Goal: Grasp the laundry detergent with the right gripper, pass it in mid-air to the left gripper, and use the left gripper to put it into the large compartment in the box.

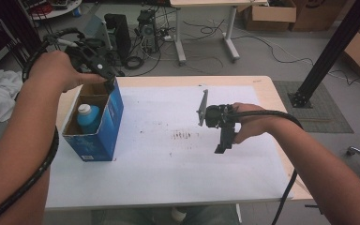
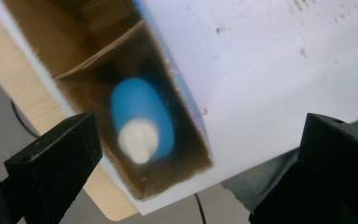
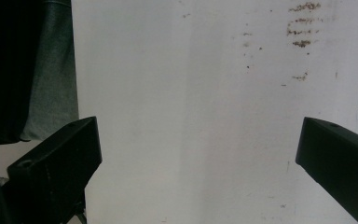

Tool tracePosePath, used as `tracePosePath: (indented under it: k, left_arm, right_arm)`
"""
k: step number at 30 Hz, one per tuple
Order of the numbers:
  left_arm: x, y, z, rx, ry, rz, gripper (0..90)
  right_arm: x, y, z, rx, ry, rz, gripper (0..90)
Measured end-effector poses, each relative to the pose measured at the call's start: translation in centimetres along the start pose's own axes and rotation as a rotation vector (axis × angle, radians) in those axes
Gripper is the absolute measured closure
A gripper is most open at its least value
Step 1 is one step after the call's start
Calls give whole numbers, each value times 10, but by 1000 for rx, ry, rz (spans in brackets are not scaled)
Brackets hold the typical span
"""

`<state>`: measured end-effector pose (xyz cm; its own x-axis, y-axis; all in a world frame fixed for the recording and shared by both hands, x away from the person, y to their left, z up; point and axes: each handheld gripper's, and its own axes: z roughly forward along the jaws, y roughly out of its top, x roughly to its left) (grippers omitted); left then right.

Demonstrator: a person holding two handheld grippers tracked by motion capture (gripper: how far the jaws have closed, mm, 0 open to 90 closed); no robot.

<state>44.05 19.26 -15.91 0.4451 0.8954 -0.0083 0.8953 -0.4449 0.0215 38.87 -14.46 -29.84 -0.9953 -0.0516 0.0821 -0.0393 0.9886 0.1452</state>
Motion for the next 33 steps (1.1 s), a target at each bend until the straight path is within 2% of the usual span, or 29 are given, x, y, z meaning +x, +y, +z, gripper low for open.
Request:
tracePosePath:
  k: [4, 8, 10, 18, 19, 22, 26, 30, 31, 33]
  left_arm:
    - [-8, 4, 0, 4, -13, 71, 1]
    - [-18, 7, 0, -2, -43, 144, 1]
    - [-25, 9, 0, -15, -54, 207, 1]
    - [-45, 14, 1, -37, -116, 382, 1]
    - [-48, 14, 1, -36, -125, 409, 1]
    - [-60, 15, 4, -42, -130, 545, 1]
    - [-74, 14, 12, -7, -141, 664, 1]
    - [-86, 15, 21, 33, -131, 770, 1]
    - [-89, 14, 23, 45, -141, 799, 1]
    - [-94, 14, 28, 66, -147, 829, 1]
  right_arm:
    - [-1, -1, 0, -1, 1, 7, 0]
    - [-1, -1, 1, 6, 6, 16, 0]
    - [-1, -1, 1, 6, 5, 18, 0]
    - [0, -2, -3, 15, 5, 33, 0]
    - [-1, -2, -3, 14, 5, 35, 0]
    - [-2, -1, -5, 14, 1, 35, 0]
    - [-3, -2, -4, 19, 5, 40, 0]
    - [-4, -3, -5, 21, 8, 41, 0]
    - [-5, -4, -5, 20, 4, 40, 0]
    - [-5, -5, -6, 17, 4, 42, 0]
